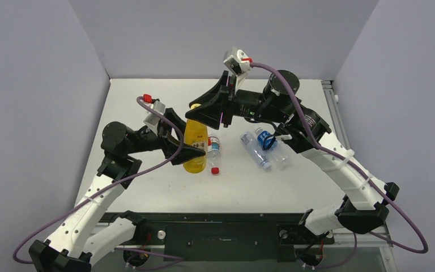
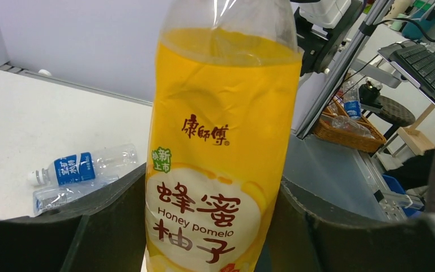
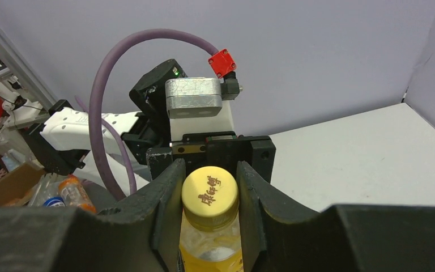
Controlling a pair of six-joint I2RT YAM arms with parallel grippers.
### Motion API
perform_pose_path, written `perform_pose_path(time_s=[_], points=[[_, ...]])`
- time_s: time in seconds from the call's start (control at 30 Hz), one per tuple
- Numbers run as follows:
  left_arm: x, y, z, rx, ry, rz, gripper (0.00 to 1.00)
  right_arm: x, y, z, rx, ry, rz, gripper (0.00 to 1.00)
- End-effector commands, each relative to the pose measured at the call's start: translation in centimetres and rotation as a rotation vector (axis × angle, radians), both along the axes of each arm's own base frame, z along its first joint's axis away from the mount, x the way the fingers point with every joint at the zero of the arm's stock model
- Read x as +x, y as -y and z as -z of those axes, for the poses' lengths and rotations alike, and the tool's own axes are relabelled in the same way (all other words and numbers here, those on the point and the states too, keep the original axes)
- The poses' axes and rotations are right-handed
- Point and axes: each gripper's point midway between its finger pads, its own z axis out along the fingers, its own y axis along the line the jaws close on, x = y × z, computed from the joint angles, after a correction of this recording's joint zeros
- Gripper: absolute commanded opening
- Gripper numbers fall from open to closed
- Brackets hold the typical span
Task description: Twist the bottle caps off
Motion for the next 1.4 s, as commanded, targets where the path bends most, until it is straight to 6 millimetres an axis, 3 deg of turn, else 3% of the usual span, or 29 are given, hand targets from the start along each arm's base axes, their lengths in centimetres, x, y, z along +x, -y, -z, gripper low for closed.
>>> perform_pose_path(time_s=[0.0,0.07,0.1,0.13,0.17,0.27,0.37,0.4,0.47,0.57,0.97,1.17,1.27,1.37], points=[[-0.6,0.1,-0.9,-0.005,0.035,0.04,0.0,-1.9,0.6,-2.5,0.068,0.05,-0.068,0.05],[0.0,0.2,-0.6,0.004,0.045,0.018,0.0,-0.3,1.0,-2.4,0.065,0.042,0.03,0.26],[0.3,0.2,-0.3,0.014,0.036,0.004,0.0,0.5,1.3,-2.6,0.066,0.044,0.084,0.43],[1.3,0.2,0.3,0.03,0.034,-0.041,0.0,2.5,1.8,-2.4,0.06,0.02,0.206,0.51],[1.9,0.2,0.6,0.044,0.027,-0.071,0.0,3.4,2.4,-2.7,0.067,0.013,0.28,0.68],[5.4,-0.4,1.9,0.103,0.07,-0.26,0.0,7.4,4.7,-2.2,0.039,-0.044,0.584,0.78],[7.9,-1.3,2.9,0.153,0.115,-0.399,0.0,9.3,5.4,-1.3,0.005,-0.085,0.79,0.8],[9.0,-1.8,3.0,0.161,0.139,-0.469,0.0,9.8,4.8,0.1,-0.045,-0.097,0.818,0.8],[10.4,-2.7,3.4,0.173,0.16,-0.562,0.0,10.0,4.4,0.0,-0.062,-0.116,0.875,0.78],[11.7,-3.8,3.2,0.175,0.174,-0.666,0.0,10.5,3.3,1.4,-0.11,-0.148,0.905,0.74],[11.6,-4.1,3.3,0.162,0.172,-0.695,0.0,10.5,0.1,1.8,-0.063,-0.212,0.819,0.52],[11.2,-3.6,3.0,0.149,0.17,-0.669,0.0,10.8,-0.6,2.1,-0.057,-0.238,0.779,0.28],[11.1,-3.2,2.8,0.141,0.166,-0.649,0.0,10.8,-0.8,2.2,-0.061,-0.25,0.728,0.21],[10.3,-2.6,2.1,0.126,0.166,-0.593,0.0,10.4,-0.6,2.1,-0.07,-0.23,0.655,0.04]])
